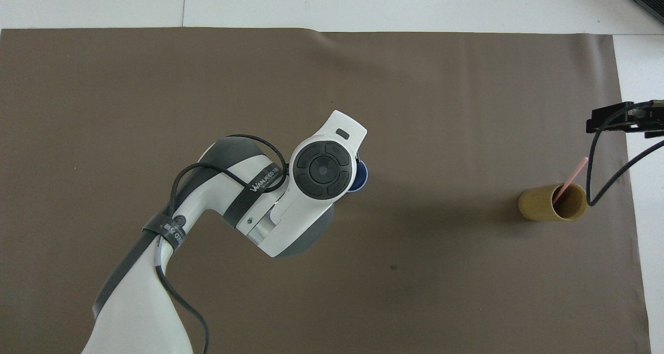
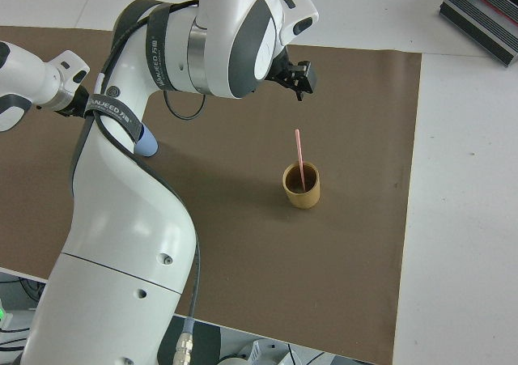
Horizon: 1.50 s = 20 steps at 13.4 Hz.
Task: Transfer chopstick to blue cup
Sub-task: 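Carry the blue cup with the left gripper toward the table center, then release the cup with the left gripper while the right gripper lifts the pink stick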
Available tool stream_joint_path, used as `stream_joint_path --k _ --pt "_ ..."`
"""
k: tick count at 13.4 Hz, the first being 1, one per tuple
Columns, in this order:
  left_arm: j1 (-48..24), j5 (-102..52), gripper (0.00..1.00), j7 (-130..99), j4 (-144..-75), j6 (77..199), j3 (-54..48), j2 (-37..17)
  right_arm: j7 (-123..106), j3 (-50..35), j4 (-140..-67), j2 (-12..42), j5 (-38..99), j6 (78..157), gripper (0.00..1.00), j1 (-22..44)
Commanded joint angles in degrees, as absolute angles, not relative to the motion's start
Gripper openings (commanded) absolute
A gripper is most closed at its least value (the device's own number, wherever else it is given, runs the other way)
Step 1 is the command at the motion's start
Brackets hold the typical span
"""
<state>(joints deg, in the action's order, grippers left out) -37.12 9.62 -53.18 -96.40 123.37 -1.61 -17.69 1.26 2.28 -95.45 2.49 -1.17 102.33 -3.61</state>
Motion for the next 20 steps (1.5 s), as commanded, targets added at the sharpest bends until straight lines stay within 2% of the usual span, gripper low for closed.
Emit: stream_joint_path --k 1,4,6,7,9,10,11,12,14,16,20 --pt "-33.60 10.28 1.00 -48.36 -97.38 118.58 -1.93 -13.11 -1.40 1.93 -100.71 2.37 -1.76 106.78 1.00 -4.75" --pt "-27.80 5.55 1.00 -39.24 -98.35 114.45 -1.85 -8.36 -3.77 1.93 -105.54 3.08 -1.76 110.29 1.00 -6.32" --pt "-23.58 4.31 1.00 -32.98 -98.87 110.93 -1.85 -6.08 -8.42 1.93 -108.01 2.90 -1.76 111.00 0.80 -8.51" --pt "-21.21 4.31 1.00 -30.35 -99.83 110.40 -1.85 -4.76 -8.87 1.93 -108.28 2.90 -1.67 111.27 0.73 -8.70" --pt "-16.63 2.56 1.00 -23.15 -103.52 110.22 -1.85 -1.16 -8.88 1.85 -109.33 2.29 -1.67 110.74 0.45 -8.53" --pt "-13.91 2.11 1.00 -18.50 -105.45 110.21 -1.85 0.34 -8.96 1.85 -109.34 2.20 -1.67 110.31 0.23 -8.53" --pt "-11.62 1.15 1.00 -13.85 -106.86 110.21 -1.85 1.66 -8.88 1.85 -109.34 2.28 -1.50 110.13 0.07 -8.44" --pt "-9.69 0.36 1.00 -10.41 -107.48 109.78 -1.76 2.45 -8.88 1.85 -109.25 2.20 -1.15 109.87 0.00 -8.26" --pt "-5.82 -0.08 1.00 -3.12 -107.40 107.94 -1.85 2.90 -8.70 1.76 -108.81 2.02 -0.70 109.51 0.00 -8.00" --pt "-3.00 -2.10 1.00 1.83 -106.18 105.66 -1.50 3.51 -8.35 1.76 -108.63 -0.34 -0.70 108.47 0.00 -7.91" --pt "-2.81 -2.11 1.00 2.37 -98.11 98.55 -1.32 3.78 -8.00 1.67 -106.62 -6.14 -0.70 102.85 0.00 -7.74"
